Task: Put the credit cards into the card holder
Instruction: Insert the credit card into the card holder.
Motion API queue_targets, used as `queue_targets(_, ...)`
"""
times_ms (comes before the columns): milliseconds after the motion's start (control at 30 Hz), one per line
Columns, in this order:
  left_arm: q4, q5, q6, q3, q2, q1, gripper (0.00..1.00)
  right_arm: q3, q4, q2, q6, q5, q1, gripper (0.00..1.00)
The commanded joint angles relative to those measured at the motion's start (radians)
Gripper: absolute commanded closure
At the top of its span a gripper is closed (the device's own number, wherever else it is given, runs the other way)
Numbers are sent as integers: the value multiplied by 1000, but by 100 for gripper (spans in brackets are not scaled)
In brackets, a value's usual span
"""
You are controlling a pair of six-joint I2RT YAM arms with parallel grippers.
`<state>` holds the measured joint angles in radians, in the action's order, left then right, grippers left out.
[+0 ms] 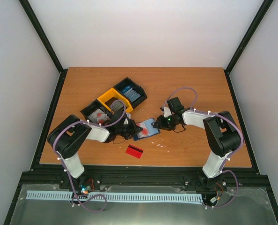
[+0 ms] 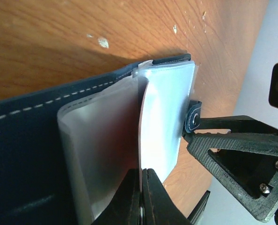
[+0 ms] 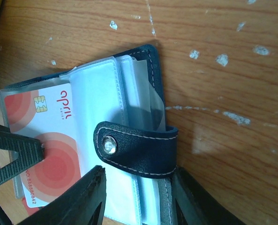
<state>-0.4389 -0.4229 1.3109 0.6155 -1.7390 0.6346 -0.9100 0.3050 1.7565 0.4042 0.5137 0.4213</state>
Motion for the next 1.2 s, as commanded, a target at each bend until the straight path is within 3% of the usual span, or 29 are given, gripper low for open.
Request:
queue_targets(0, -37, -26, -5, 19, -40, -6, 99, 32, 77, 70, 0, -10, 16, 61)
queue_targets(267, -93, -50, 0, 14, -71, -8, 99, 33, 75, 78, 4, 2, 17, 63)
queue_targets(467, -46, -37, -36, 45, -85, -15, 95, 33, 75, 77, 6, -1, 17, 63)
queue_targets(567, 18, -33, -70, 87, -96, -15, 93, 33, 75, 78, 7, -1, 17, 63)
queue_targets(933, 445, 71, -160, 230, -21, -13, 60, 24, 72, 87, 15, -17, 16, 63)
queue_targets(1067, 582, 119, -181, 293, -12, -5, 58, 22, 71, 90, 17, -17, 17, 63)
queue_targets(1167, 664, 154, -197, 330, -13, 3, 62, 20, 69, 93, 17, -16, 17, 63)
